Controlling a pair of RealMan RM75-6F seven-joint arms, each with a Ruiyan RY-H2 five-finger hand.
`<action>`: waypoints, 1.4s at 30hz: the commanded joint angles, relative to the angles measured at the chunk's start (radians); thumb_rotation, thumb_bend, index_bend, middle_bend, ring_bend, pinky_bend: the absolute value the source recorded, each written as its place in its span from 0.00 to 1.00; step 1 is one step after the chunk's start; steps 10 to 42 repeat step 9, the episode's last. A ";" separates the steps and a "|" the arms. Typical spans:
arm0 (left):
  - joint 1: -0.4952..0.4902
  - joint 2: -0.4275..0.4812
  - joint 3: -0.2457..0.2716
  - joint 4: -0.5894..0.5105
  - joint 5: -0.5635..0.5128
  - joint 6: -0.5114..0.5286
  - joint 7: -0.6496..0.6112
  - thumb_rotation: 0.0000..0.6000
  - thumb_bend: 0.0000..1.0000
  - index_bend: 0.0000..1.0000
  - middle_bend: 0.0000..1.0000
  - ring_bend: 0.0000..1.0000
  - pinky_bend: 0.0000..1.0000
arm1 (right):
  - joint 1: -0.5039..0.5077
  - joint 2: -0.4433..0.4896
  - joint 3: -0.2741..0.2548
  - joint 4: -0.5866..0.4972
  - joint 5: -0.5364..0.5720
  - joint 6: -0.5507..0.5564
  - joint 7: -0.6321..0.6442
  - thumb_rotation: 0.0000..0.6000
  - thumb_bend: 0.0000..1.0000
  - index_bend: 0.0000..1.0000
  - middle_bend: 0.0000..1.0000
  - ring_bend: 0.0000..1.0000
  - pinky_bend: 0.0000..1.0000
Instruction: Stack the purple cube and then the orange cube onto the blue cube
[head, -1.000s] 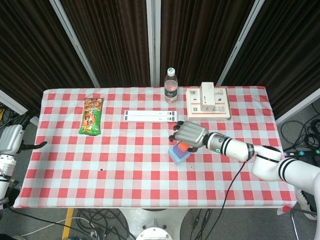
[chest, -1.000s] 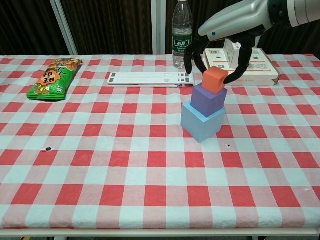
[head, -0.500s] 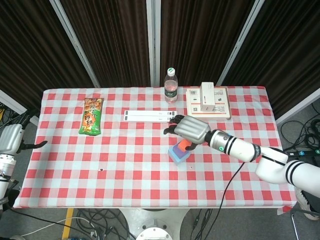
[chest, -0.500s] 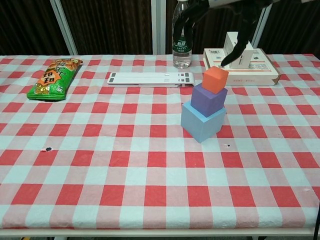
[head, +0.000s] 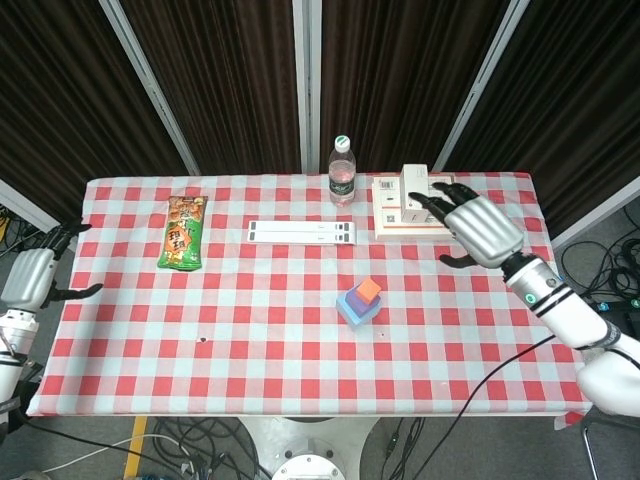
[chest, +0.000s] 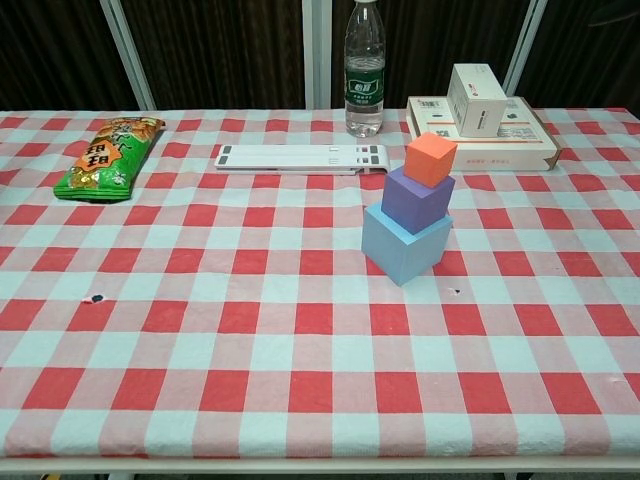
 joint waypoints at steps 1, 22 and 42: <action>-0.001 0.016 0.000 -0.029 0.006 0.010 0.019 1.00 0.03 0.24 0.22 0.16 0.29 | -0.242 -0.128 0.032 -0.066 0.386 0.226 -0.431 1.00 0.10 0.00 0.19 0.03 0.11; 0.007 0.041 0.001 -0.068 0.003 0.018 0.038 1.00 0.03 0.24 0.22 0.16 0.29 | -0.294 -0.175 0.057 -0.031 0.400 0.205 -0.440 1.00 0.11 0.00 0.18 0.02 0.11; 0.007 0.041 0.001 -0.068 0.003 0.018 0.038 1.00 0.03 0.24 0.22 0.16 0.29 | -0.294 -0.175 0.057 -0.031 0.400 0.205 -0.440 1.00 0.11 0.00 0.18 0.02 0.11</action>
